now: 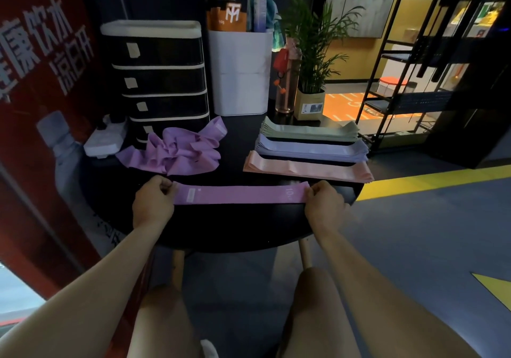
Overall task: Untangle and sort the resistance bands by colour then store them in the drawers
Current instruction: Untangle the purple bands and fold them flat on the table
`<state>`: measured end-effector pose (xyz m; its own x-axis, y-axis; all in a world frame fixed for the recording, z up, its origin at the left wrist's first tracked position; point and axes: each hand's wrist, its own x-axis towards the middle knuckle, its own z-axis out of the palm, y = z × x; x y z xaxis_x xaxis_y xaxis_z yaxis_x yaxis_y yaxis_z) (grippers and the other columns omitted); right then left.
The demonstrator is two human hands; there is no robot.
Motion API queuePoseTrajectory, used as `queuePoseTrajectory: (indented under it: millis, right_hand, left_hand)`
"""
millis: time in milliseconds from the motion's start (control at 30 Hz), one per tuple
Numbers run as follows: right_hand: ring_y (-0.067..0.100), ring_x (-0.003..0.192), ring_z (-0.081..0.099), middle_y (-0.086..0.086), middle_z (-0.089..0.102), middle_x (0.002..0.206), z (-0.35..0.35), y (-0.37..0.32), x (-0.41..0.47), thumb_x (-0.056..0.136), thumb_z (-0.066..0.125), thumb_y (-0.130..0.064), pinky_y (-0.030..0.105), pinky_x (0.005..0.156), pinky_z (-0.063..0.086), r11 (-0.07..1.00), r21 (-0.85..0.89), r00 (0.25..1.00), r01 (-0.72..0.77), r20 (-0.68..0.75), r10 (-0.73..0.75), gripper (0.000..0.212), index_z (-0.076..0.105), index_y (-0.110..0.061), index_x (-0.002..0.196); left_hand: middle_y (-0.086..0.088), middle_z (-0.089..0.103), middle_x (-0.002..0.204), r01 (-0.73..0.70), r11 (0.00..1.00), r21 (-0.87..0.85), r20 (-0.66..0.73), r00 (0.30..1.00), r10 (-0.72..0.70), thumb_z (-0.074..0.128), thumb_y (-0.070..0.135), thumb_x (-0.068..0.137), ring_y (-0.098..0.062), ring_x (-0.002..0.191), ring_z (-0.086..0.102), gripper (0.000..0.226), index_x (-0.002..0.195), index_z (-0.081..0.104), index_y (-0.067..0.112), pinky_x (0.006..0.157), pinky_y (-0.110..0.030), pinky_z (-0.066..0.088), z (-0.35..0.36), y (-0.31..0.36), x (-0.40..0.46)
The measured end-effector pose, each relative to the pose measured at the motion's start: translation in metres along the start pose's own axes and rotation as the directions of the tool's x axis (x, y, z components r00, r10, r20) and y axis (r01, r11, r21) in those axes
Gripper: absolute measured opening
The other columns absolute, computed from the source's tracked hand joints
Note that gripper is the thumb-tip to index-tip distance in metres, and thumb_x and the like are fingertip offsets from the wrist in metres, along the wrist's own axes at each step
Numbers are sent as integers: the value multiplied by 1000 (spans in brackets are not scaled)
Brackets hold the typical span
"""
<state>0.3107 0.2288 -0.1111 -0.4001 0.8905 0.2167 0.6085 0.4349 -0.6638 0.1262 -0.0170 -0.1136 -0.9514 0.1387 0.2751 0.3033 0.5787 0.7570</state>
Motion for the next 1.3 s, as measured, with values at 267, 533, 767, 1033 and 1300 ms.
queuePoseTrajectory:
  millis: [267,533,767,1033,1300]
  right_hand:
    - [32,103,54,9,64,100,-1,-1,1,95,44,-35,39,88,32,999,-40,1000,7,29,-6,28,60,-12,95]
    - [28,89,60,8,66,91,-2,6,10,89,52,-38,38,79,49,990,143,998,-10,60,2,30,67,-13,80]
    - [27,91,61,7,66,94,-7,6,8,88,59,-32,43,83,50,993,119,992,-17,126,2,18,62,-17,79]
    - [24,96,60,2,66,101,-4,8,13,85,60,-26,38,85,48,996,82,996,-21,92,13,5,64,-23,85]
    - [27,111,48,4,55,114,-9,-20,7,88,60,-26,43,96,36,993,69,994,96,50,-100,21,63,-17,108]
  left_hand:
    - [-16,58,109,-7,999,51,-2,1000,7,63,30,87,-30,92,56,30,101,59,4,79,-34,41,0,4,-4]
    - [-10,57,113,-507,848,155,125,861,493,69,22,82,-26,103,54,33,111,61,9,83,-33,41,15,43,-33]
    - [-2,50,136,-573,817,56,426,754,500,70,33,81,-21,122,49,56,131,52,15,104,-34,37,60,73,-40]
    - [3,53,133,-508,861,14,493,753,436,59,31,90,-16,118,51,40,127,56,18,105,-42,37,71,67,-39]
    - [-2,54,126,-523,852,-33,435,759,483,62,27,88,-18,113,52,37,123,58,13,97,-33,43,63,76,-27]
